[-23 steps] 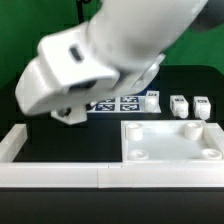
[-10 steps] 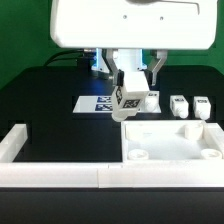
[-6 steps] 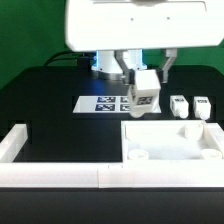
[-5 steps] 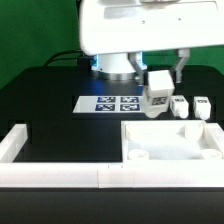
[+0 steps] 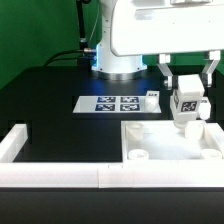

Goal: Assemble one leg

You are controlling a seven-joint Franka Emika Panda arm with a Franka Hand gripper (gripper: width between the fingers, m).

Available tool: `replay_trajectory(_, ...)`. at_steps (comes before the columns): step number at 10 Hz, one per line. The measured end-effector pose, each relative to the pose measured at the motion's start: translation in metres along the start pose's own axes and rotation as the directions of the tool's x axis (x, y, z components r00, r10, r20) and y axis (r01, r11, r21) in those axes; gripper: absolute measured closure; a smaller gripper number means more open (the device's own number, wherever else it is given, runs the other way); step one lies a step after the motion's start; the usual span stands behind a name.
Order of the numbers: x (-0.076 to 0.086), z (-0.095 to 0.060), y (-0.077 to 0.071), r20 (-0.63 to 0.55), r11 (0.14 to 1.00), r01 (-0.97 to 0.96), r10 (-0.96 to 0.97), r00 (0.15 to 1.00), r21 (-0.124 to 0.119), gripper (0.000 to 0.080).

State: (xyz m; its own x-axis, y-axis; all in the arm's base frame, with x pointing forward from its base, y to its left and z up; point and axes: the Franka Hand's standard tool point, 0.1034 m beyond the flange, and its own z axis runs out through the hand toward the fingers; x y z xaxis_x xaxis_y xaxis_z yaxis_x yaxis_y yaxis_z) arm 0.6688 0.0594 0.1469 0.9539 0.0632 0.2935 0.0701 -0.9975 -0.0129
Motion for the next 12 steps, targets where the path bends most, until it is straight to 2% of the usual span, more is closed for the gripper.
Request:
replay_trajectory(1,-0.005,-0.003,-0.006,-0.111,1.0,-0.01,0.01,0.994,0.001,0.0512)
replay_trajectory(3,-0.019,-0.004,-0.03,-0.333,1.0,-0.026,0.027,0.943,0.006,0.0512)
replay_trajectory(4,-0.025,0.0,-0.033,-0.391,0.999,-0.037,0.034,0.92,0.0,0.0512)
replay_trajectory(5,-0.026,0.005,-0.031,-0.419,1.0,-0.026,0.019,0.908,-0.012,0.0512)
replay_trajectory(8,-0.036,0.017,-0.031,-0.368,1.0,-0.024,0.018,0.93,-0.012,0.0512)
replay_trajectory(9,-0.034,0.015,-0.031,-0.369,1.0,-0.022,0.016,0.929,-0.012,0.0512)
replay_trajectory(10,-0.025,0.005,-0.024,-0.384,1.0,-0.03,0.029,0.923,0.003,0.0512)
replay_trajectory(11,-0.026,0.004,-0.029,-0.402,0.998,-0.056,0.062,0.913,0.027,0.0512)
replay_trajectory(12,-0.037,0.017,-0.041,-0.37,0.999,-0.04,0.045,0.928,0.021,0.0512)
